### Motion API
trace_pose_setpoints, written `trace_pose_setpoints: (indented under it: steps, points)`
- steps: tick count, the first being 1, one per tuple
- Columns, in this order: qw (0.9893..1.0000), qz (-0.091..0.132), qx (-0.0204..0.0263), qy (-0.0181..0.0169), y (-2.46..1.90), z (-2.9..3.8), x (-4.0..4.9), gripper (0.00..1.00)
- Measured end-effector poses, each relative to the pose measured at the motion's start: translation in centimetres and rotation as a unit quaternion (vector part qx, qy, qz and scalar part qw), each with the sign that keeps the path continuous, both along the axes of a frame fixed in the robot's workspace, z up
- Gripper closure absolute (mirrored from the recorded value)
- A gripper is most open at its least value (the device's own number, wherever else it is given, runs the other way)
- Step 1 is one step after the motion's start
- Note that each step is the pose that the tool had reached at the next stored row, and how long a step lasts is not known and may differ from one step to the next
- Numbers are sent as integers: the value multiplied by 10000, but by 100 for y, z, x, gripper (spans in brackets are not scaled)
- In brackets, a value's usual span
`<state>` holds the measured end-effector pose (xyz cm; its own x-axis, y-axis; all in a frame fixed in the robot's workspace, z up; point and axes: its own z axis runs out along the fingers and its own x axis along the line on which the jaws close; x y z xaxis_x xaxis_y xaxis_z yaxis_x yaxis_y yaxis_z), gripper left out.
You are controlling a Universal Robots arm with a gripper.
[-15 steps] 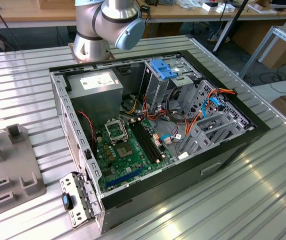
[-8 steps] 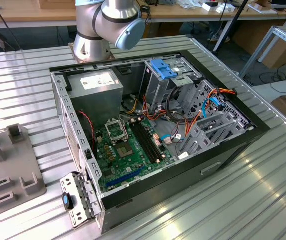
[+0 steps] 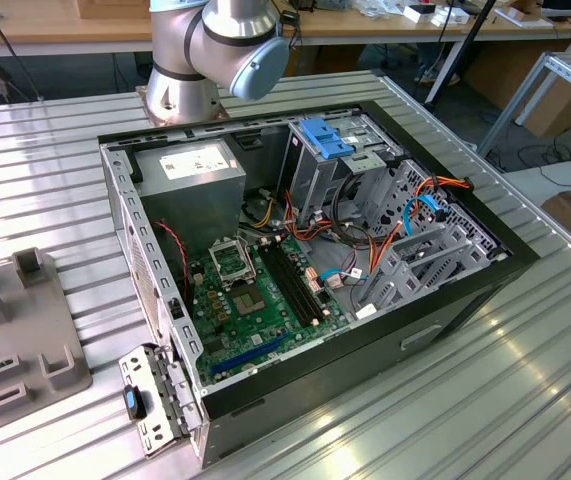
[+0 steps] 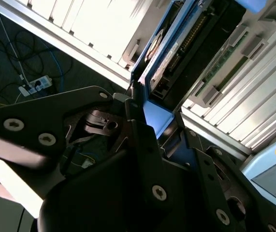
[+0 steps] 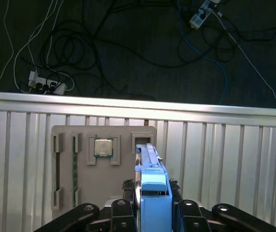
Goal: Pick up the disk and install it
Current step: 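Pick up the disk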
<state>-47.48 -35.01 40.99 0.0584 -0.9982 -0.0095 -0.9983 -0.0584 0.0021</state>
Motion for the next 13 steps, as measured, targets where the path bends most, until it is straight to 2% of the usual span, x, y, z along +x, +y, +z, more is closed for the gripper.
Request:
trace_pose_setpoints:
  steps: [13]
  points:
    - [10000,0,0,0,0,150,0,63]
